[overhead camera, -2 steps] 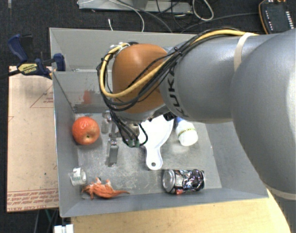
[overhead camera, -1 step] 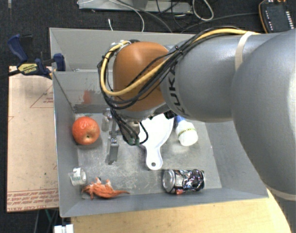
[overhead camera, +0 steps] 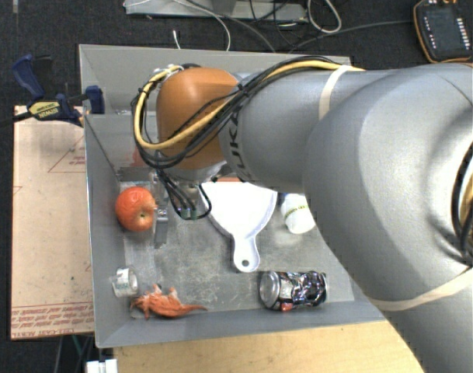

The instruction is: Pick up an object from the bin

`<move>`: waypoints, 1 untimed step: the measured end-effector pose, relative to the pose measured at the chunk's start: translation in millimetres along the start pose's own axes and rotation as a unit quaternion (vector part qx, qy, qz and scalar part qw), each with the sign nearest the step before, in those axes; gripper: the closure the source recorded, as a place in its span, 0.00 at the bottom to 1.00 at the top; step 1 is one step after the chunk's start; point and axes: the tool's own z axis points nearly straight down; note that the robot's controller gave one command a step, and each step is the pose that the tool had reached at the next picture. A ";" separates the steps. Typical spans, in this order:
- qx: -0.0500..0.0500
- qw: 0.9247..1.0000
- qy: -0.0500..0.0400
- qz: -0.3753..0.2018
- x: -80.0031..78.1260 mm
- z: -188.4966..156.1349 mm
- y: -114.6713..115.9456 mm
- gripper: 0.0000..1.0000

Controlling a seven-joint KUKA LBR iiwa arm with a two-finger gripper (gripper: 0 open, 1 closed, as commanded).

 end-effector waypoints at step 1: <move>-0.005 1.000 0.002 -0.019 -9.7 -18.1 28.4 0.00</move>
Offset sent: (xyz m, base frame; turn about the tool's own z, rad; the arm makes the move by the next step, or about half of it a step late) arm -0.0048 0.0250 -0.0043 0.1017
